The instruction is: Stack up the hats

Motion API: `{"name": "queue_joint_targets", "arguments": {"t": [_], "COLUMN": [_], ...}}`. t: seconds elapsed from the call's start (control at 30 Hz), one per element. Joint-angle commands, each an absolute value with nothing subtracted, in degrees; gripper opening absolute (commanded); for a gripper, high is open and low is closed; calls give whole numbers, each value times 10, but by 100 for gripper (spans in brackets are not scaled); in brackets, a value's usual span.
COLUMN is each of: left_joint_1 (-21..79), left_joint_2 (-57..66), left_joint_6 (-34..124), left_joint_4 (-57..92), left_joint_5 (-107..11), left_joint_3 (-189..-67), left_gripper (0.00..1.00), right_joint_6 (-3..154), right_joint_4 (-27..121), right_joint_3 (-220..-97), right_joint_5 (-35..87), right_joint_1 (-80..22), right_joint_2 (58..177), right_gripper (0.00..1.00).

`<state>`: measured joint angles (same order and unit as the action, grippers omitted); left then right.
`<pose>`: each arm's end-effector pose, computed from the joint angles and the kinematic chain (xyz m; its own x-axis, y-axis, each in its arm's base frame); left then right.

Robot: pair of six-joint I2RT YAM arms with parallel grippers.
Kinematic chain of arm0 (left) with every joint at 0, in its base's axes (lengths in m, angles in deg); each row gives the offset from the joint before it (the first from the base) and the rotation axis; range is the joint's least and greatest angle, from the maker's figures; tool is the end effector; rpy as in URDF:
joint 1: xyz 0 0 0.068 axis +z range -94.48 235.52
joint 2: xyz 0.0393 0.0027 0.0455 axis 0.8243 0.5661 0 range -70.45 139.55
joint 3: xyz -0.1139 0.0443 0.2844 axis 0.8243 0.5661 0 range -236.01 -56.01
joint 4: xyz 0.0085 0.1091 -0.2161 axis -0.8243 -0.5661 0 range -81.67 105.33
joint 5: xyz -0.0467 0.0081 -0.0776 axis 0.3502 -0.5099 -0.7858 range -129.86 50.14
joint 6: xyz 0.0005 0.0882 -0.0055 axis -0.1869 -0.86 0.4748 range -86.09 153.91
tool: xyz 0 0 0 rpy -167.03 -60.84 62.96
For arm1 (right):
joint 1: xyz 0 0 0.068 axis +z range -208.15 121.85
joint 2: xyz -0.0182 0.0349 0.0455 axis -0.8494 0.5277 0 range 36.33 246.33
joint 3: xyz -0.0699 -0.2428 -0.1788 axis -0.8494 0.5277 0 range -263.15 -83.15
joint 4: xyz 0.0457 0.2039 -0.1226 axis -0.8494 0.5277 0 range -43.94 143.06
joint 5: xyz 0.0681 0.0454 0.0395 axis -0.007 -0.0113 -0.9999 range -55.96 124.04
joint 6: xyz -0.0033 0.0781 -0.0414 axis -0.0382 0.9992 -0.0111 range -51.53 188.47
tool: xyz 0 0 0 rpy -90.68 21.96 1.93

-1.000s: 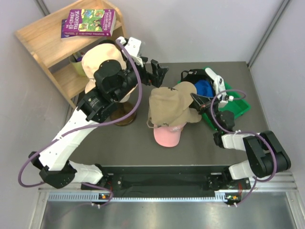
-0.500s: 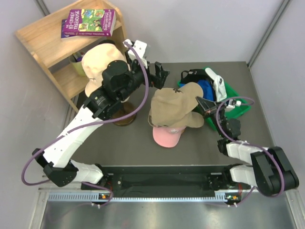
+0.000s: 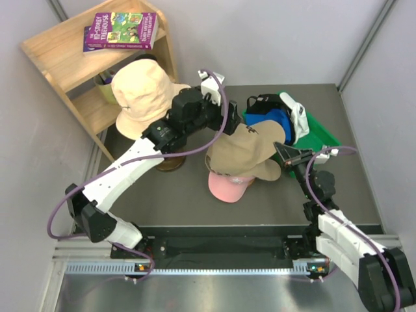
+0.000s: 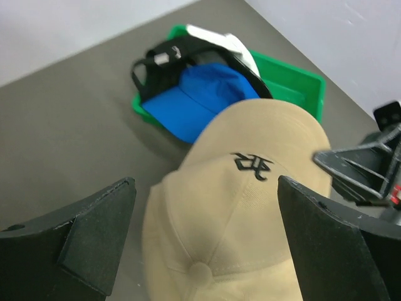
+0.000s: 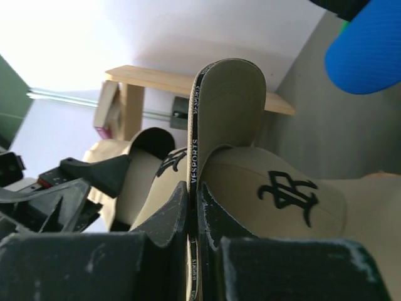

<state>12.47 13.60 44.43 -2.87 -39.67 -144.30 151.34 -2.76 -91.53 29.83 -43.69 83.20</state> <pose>0.2604 -0.2430 0.4533 -0.2975 0.0281 -0.9543 0.6366 0.7508 -0.1763 0.1696 0.0497 0.2683 -0.2950 0.9459 -0.1351 -0.2116 0.0732 0.9746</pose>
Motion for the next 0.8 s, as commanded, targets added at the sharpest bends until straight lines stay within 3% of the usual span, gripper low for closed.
{"name": "queue_joint_targets", "arguments": {"t": [0.0, 0.1, 0.3, 0.5, 0.53, 0.77], "left_joint_1": [128, 128, 127, 126, 126, 127], "left_joint_2": [138, 133, 138, 129, 128, 136], "left_joint_6": [468, 481, 471, 453, 450, 431], "left_joint_4": [-5, 17, 27, 38, 40, 40], "left_joint_5": [-477, -509, -551, -555, -554, -566], "left_joint_3": [-1419, -1383, -1337, -1298, -1295, -1295], "left_gripper": [99, 99, 99, 99, 99, 99], "right_joint_6": [1447, 1427, 1407, 1386, 1377, 1324], "right_joint_4": [92, 121, 141, 149, 149, 151], "right_joint_3": [-938, -954, -976, -984, -990, -1031], "right_joint_5": [292, 287, 260, 244, 241, 173], "right_joint_1": [-439, -439, -439, -442, -446, -498], "right_joint_2": [801, 796, 810, 802, 801, 831], "right_gripper": [0, 0, 14, 39, 47, 69]}}
